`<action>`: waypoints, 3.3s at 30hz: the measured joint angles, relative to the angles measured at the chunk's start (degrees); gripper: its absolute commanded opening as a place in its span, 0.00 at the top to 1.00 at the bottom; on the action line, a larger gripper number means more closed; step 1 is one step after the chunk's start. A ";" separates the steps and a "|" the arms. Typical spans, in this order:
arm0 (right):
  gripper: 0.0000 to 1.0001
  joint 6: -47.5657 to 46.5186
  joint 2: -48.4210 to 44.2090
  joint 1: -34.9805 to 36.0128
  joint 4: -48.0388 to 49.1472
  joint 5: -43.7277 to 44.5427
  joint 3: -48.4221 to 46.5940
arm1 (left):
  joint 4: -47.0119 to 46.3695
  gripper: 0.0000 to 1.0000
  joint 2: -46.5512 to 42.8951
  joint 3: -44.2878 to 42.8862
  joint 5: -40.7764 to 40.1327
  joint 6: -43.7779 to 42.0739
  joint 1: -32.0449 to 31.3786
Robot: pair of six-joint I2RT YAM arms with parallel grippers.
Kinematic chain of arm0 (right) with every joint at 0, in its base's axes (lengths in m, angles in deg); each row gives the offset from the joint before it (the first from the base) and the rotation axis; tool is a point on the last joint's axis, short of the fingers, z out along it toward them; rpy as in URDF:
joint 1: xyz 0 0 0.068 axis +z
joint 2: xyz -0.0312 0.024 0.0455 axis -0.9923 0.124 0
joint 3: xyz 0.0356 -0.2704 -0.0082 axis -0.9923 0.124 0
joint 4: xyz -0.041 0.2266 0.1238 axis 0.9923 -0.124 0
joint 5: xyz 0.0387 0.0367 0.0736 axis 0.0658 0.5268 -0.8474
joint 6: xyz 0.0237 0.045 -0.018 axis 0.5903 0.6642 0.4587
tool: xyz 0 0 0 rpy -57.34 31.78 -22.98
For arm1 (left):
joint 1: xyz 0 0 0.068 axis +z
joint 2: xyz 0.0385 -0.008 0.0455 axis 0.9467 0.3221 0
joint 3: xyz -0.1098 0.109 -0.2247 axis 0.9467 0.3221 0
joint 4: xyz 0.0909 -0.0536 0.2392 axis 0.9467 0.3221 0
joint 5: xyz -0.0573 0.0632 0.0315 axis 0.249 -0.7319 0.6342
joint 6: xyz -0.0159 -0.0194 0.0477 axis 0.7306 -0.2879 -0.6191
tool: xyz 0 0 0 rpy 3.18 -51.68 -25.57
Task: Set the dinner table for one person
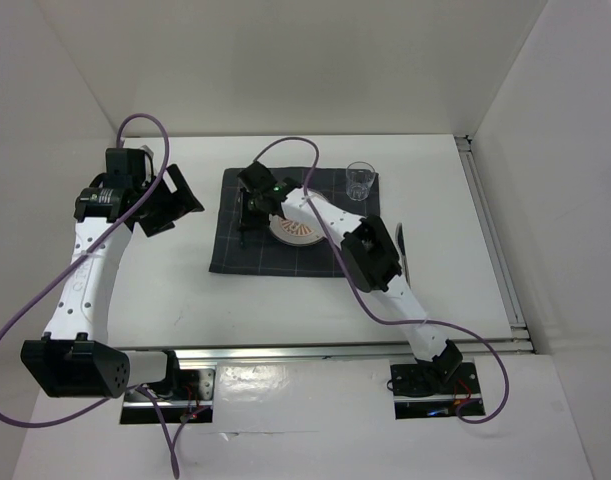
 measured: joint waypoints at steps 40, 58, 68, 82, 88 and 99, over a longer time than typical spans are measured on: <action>0.43 1.09 -11.89 0.28 -1.40 0.35 7.41 | 0.44 0.05 0.07 -0.28 -2.10 -0.33 -1.03; 0.43 5.88 -64.19 -23.08 -19.30 17.81 59.93 | 0.26 0.05 4.11 -1.66 -3.87 -1.49 -1.88; 0.39 -0.50 -64.92 -35.26 -18.95 15.13 66.64 | -0.98 0.05 4.09 -1.68 -3.76 -1.68 -2.10; 0.37 -10.71 -55.32 -41.83 -10.23 11.76 72.04 | -1.88 0.05 4.09 -1.68 -2.91 -1.90 -2.67; 0.42 -13.97 -51.74 -42.77 -6.34 10.67 73.09 | -1.92 0.05 4.07 -1.68 -2.93 -1.81 -2.67; 0.60 -16.46 -47.17 -42.77 -2.25 10.29 73.20 | -2.12 0.05 4.09 -1.68 -2.99 -1.42 -3.06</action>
